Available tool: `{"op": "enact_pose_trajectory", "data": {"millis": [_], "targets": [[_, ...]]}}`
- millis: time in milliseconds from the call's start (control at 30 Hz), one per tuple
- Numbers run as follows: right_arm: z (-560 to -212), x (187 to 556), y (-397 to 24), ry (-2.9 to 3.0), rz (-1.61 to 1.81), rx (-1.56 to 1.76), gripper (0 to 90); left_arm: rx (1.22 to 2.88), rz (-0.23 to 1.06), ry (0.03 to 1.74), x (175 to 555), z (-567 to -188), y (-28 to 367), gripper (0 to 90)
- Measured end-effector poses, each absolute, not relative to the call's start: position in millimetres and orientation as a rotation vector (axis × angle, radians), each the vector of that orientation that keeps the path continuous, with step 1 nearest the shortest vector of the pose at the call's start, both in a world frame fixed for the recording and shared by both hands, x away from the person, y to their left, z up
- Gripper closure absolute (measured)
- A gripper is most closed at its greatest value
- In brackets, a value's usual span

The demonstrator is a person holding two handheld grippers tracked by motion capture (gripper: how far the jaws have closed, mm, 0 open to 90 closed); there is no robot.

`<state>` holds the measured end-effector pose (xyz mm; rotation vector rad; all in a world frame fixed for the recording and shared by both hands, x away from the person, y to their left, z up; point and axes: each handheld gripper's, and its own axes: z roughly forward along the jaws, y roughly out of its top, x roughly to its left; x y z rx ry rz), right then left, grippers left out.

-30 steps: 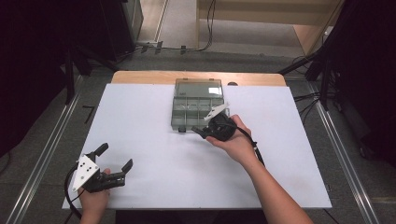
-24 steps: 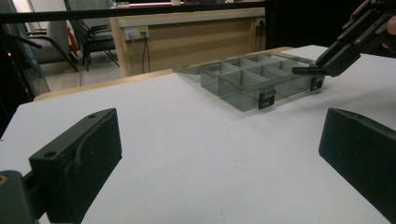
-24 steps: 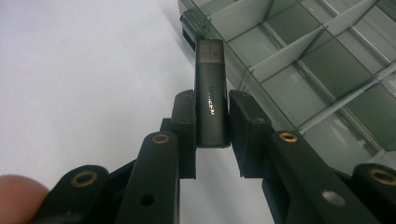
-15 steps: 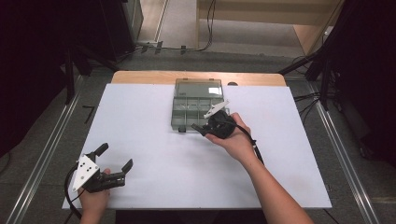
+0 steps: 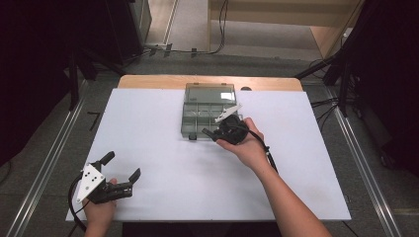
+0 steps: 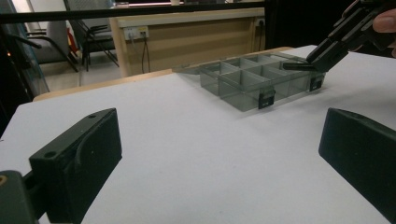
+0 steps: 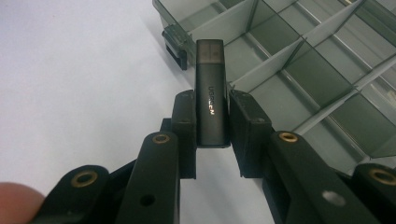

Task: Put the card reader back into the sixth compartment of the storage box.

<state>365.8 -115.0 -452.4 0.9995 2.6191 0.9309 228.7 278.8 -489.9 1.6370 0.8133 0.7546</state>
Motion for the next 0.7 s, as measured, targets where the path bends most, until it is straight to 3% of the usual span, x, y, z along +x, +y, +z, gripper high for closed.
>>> {"op": "enact_pose_trajectory", "data": {"millis": [700], "targets": [[-454.6, 377.3, -110.3, 2.568, 0.964, 1.047, 70.5, 1.635, 0.754, 0.814, 228.8, -489.8, 279.3, 0.0]]}}
